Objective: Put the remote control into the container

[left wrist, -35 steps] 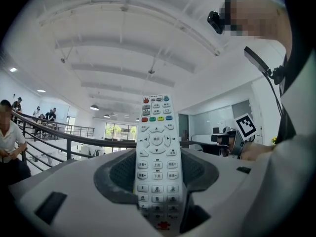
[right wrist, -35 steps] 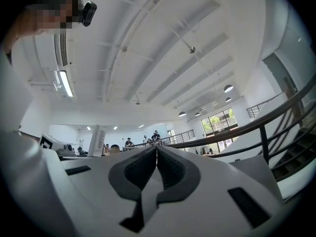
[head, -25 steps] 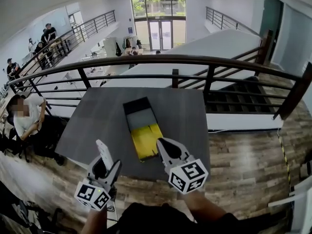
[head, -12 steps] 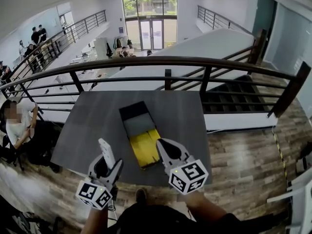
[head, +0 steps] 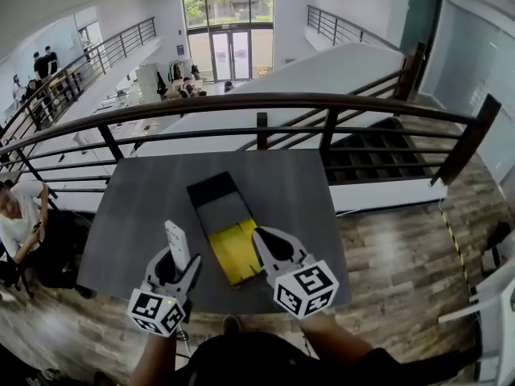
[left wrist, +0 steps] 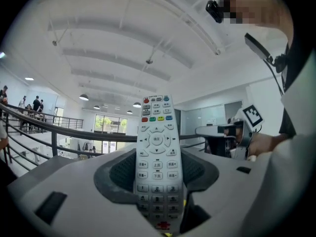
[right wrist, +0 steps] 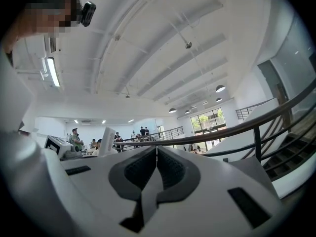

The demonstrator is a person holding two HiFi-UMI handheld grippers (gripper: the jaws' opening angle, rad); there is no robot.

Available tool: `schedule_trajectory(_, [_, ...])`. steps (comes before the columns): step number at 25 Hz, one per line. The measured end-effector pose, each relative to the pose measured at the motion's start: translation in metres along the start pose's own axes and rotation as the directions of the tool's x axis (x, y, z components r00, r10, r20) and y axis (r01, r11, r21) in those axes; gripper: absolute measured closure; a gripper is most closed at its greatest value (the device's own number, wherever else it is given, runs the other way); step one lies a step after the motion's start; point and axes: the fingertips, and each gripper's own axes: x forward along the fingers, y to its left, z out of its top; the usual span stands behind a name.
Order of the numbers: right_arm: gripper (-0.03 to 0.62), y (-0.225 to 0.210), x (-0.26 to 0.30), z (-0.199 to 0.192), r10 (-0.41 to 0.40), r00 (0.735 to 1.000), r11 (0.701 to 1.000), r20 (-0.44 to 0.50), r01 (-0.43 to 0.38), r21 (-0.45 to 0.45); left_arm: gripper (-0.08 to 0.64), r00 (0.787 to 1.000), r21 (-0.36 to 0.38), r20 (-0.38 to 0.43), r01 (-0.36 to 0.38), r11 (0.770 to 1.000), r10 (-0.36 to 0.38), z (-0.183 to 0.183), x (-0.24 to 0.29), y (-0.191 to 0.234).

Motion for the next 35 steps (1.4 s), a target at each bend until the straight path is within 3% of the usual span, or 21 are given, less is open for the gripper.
schedule_trajectory(3, [0.591, -0.003, 0.004, -0.007, -0.015, 1.0, 1.0, -0.008, 0.015, 0.0, 0.316, 0.999, -0.013, -0.044, 0.001, 1.0, -0.001, -0.02, 0.018, 0.01])
schedule_trajectory(10, [0.591, -0.012, 0.008, -0.009, -0.051, 0.999, 0.999, 0.0, 0.051, 0.014, 0.316, 0.997, -0.054, -0.063, 0.052, 0.997, -0.055, -0.037, 0.045, 0.015])
schedule_trajectory(17, [0.591, -0.024, 0.013, -0.013, -0.095, 0.995, 0.995, -0.003, 0.095, 0.014, 0.316, 0.985, -0.062, -0.128, 0.11, 0.992, -0.117, -0.066, 0.076, 0.013])
schedule_trajectory(23, [0.591, -0.034, 0.015, -0.01, -0.15, 0.989, 0.988, 0.002, 0.15, 0.027, 0.316, 0.976, -0.099, -0.175, 0.116, 0.988, -0.132, -0.089, 0.1, 0.023])
schedule_trajectory(29, [0.591, -0.044, 0.018, -0.022, -0.195, 0.98, 0.98, -0.025, 0.196, 0.027, 0.316, 0.953, -0.186, -0.245, 0.133, 0.974, -0.177, -0.127, 0.125, 0.027])
schedule_trajectory(35, [0.591, -0.047, 0.024, -0.024, -0.229, 0.973, 0.973, -0.031, 0.23, 0.023, 0.316, 0.931, -0.202, -0.306, 0.14, 0.969, -0.198, -0.155, 0.146, 0.038])
